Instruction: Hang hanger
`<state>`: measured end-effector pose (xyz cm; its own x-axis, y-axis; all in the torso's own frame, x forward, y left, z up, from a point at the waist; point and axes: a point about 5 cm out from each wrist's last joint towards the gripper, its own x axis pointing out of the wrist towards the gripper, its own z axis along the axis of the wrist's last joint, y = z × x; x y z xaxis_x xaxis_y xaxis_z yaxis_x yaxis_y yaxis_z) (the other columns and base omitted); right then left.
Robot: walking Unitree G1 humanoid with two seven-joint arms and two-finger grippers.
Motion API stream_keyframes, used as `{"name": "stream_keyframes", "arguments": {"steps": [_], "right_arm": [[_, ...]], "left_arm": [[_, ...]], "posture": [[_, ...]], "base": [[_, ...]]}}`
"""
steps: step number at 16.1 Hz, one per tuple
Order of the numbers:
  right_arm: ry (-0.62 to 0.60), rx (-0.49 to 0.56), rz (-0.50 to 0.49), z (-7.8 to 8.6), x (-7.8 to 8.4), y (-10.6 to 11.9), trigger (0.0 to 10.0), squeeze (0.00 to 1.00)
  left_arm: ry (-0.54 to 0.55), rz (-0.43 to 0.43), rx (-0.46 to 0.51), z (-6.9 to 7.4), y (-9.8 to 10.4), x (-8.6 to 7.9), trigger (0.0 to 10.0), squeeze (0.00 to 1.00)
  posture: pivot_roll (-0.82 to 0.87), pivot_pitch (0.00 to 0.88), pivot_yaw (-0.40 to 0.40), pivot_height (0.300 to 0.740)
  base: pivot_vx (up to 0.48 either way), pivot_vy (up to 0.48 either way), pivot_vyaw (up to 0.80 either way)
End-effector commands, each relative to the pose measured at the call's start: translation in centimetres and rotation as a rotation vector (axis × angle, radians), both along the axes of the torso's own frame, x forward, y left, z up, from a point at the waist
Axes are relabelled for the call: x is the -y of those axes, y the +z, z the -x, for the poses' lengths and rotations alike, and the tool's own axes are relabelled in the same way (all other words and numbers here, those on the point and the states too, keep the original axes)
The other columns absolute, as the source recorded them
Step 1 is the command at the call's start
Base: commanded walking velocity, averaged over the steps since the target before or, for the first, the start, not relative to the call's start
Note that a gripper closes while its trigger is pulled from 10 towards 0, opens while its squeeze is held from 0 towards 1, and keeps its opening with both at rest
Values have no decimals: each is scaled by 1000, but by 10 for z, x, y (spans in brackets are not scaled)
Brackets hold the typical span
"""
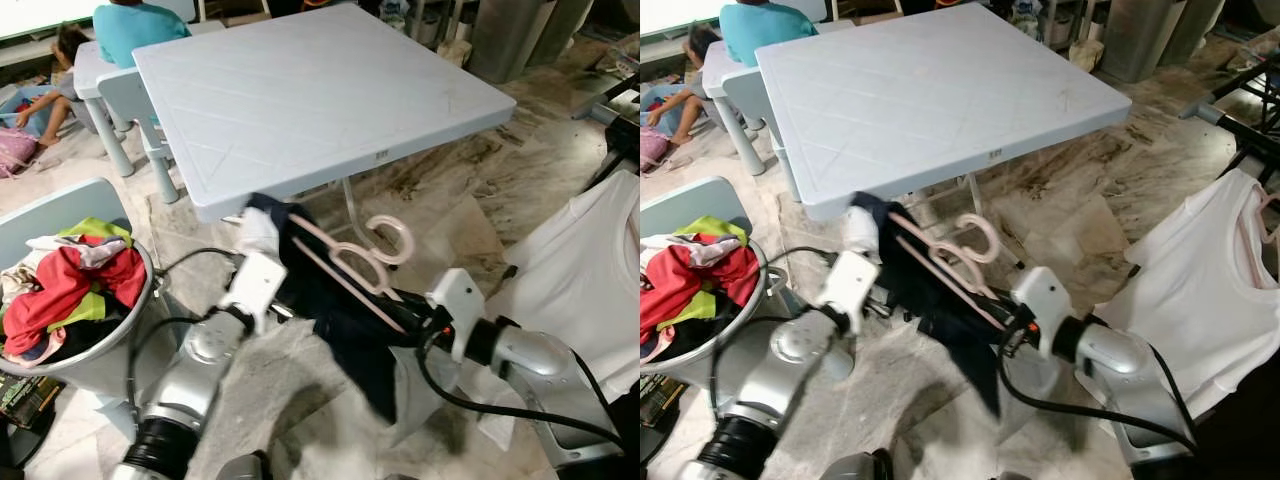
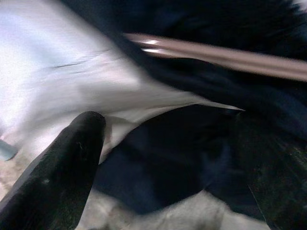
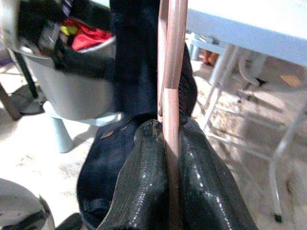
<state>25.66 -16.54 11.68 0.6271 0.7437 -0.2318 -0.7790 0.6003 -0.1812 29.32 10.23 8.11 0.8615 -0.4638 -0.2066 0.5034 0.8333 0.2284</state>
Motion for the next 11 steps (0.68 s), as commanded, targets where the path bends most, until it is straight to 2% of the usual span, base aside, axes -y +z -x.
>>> {"name": "stream_keyframes", "arguments": {"steps": [1, 3, 7, 10, 11], "right_arm": [[42, 61, -15, -3, -12, 12, 0, 0], [71, 61, -21, -4, -24, 10, 0, 0], [32, 127, -2, -15, -33, 10, 0, 0], [-135, 177, 72, -32, -18, 4, 0, 0], [-147, 162, 45, -35, -16, 4, 0, 0]], "left_arm": [[-31, -1, 3, -1, 0, 4, 10000, 0], [-32, 5, 18, -2, 2, 6, 10000, 0], [-11, 15, 53, -4, 8, 7, 10000, 0], [52, 3, 77, -8, 11, -1, 10000, 0], [53, -2, 78, -7, 10, -1, 10000, 0]], "posture": [[-60, 60, 31, 740], [-49, 57, 28, 740], [-47, 55, 26, 740], [-46, 56, 28, 740], [-46, 57, 27, 740]], "base": [[0, 0, 0], [0, 0, 0], [0, 0, 0], [0, 0, 0], [0, 0, 0]]}}
